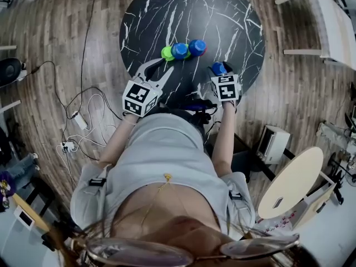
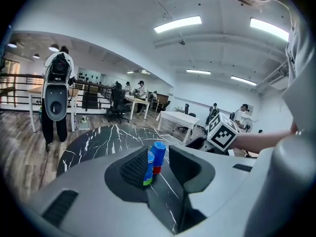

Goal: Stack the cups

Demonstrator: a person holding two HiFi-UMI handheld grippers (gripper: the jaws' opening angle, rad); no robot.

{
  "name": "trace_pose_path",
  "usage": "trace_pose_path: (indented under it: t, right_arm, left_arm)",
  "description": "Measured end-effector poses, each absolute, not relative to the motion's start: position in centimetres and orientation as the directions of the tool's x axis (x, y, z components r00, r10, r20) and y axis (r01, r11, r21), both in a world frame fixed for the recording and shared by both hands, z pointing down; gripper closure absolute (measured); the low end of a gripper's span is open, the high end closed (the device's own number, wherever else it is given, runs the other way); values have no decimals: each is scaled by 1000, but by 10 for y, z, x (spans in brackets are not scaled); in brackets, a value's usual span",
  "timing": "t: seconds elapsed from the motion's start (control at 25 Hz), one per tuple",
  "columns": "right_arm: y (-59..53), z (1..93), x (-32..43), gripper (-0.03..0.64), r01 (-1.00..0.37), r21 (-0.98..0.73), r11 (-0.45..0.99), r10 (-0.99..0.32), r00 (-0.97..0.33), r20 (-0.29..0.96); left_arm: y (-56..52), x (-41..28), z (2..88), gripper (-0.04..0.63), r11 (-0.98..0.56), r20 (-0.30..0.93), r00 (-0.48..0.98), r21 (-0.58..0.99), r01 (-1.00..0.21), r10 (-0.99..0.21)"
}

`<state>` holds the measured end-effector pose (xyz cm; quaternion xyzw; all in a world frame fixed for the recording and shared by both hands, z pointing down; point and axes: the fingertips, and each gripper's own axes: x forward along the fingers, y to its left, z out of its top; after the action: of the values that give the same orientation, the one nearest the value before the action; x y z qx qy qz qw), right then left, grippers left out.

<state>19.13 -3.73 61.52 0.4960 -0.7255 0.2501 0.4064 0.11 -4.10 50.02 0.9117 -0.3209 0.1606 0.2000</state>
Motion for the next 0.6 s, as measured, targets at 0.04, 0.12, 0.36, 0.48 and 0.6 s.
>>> trace_pose_path:
  t: [0.04,0.12,0.36,0.48,0.6]
  right_arm:
    - [-36,618,197,336,-925,42,377,-515,-171,840]
    - [-33,624,208,336,-930,43,364,-510,-160,845]
    - [-26,646,237,336,-934,53,355,-477,-131,869]
    - [-25,655,244,336,-933,46,356,-458,-132,879]
    - [-25,664,247,336,-929,31,368,-442,-146,885]
  left_arm:
    - [-40,3,501,463,-711,422,740,262,-652,-523]
    - [-38,8,502,463,-704,423,735,263,-659,-530]
    - [-34,16,507,463,-676,431,713,267,-687,-554]
    - [-31,18,509,463,-660,436,699,269,-702,-566]
    - [-28,19,513,463,-644,446,686,270,-716,-575]
